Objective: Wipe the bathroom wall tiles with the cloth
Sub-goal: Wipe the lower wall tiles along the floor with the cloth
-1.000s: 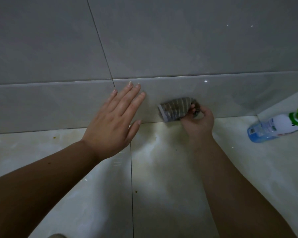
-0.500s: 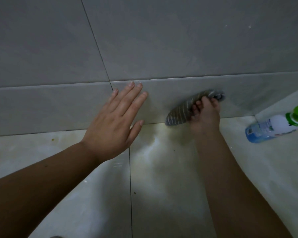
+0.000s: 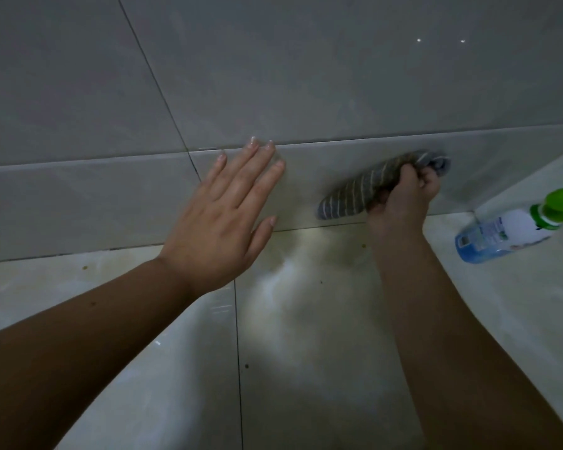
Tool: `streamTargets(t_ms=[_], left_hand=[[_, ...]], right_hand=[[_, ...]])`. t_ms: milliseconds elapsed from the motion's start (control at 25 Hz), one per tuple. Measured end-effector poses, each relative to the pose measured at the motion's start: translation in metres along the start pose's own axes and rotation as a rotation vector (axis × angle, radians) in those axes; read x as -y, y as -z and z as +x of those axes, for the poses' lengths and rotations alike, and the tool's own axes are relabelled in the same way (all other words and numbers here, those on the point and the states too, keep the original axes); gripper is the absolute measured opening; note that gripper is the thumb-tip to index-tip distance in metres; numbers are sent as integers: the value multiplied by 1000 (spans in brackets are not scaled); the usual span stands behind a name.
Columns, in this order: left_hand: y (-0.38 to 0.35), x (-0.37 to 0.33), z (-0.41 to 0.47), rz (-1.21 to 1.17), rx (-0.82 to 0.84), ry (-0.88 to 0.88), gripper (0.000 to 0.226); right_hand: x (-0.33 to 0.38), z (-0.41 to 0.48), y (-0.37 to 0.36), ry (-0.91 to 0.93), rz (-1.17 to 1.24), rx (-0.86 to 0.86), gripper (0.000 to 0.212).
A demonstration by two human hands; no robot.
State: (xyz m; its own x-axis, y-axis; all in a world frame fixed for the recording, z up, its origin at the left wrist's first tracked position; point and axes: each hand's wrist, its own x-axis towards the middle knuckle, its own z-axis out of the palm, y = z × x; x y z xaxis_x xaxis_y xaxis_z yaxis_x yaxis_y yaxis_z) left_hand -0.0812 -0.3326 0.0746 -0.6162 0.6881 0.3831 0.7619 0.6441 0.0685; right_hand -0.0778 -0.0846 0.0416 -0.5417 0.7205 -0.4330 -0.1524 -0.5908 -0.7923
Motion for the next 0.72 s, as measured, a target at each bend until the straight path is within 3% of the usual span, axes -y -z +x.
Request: streamTargets(t_ms=[120, 320, 400, 560, 640, 720], left_hand=[[-4, -6, 0, 9, 23, -15, 61], [-12, -12, 2, 15, 46, -34, 61], [-15, -19, 10, 8, 42, -54, 61], [-21, -34, 33, -30, 14, -80, 60], [-24, -40, 38, -38, 10, -87, 60], [-26, -44, 37, -31, 22, -96, 60]], right_hand=[[-1, 23, 11, 0, -27, -89, 36], [-6, 47, 38, -270, -173, -153, 43], [0, 44, 37, -157, -184, -137, 35], [30, 40, 18, 287, -284, -197, 20], [38, 52, 21, 358, -312, -269, 22], [37, 72, 36, 279, -364, -334, 28]])
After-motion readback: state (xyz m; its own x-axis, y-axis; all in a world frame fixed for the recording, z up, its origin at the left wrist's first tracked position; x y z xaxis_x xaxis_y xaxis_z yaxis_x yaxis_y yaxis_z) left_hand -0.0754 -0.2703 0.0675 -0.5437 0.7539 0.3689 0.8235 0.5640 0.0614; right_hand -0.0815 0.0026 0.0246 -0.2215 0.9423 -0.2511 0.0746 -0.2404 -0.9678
